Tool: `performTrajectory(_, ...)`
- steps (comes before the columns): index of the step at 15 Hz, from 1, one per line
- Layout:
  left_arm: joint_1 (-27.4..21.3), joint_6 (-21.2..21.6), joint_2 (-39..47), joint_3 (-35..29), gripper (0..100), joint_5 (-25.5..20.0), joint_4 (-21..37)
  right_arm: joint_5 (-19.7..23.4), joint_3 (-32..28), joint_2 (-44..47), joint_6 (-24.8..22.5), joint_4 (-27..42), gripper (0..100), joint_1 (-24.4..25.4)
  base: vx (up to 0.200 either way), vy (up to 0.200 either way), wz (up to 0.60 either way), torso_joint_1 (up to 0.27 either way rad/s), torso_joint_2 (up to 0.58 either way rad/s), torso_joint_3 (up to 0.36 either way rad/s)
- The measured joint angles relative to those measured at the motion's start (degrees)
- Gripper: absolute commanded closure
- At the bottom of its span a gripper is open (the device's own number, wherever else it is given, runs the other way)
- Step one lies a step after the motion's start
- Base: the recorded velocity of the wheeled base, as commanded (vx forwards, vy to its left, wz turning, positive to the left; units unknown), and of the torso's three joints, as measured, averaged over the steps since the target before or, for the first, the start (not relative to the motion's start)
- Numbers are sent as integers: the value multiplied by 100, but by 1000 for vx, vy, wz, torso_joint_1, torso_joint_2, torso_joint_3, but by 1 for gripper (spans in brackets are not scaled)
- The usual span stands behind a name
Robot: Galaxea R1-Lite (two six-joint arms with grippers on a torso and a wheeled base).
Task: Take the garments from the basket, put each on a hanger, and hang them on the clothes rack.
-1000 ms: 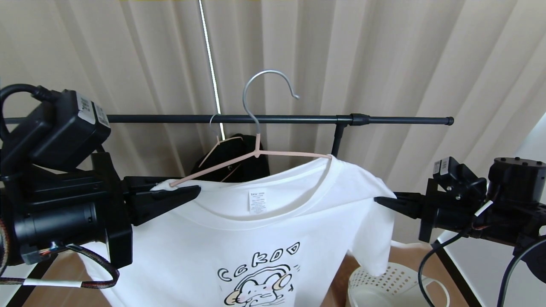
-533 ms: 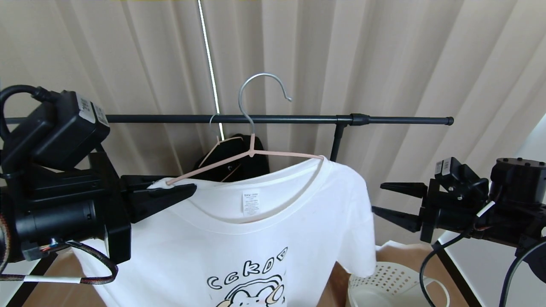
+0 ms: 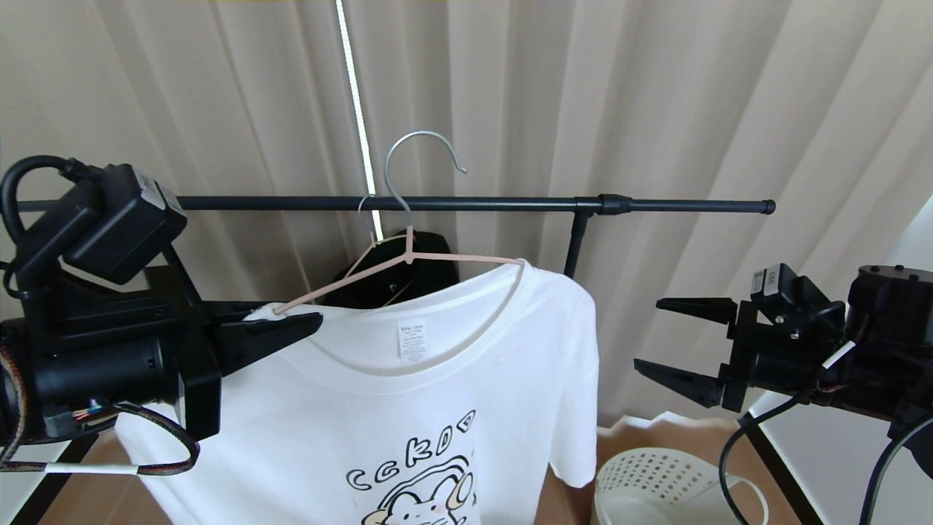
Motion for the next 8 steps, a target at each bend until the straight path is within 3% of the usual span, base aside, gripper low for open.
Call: performTrajectory(8,397,-2,-20,238,100,5,-7,-6,4,-130,1,0,0,0,0,0,0,0,0,0)
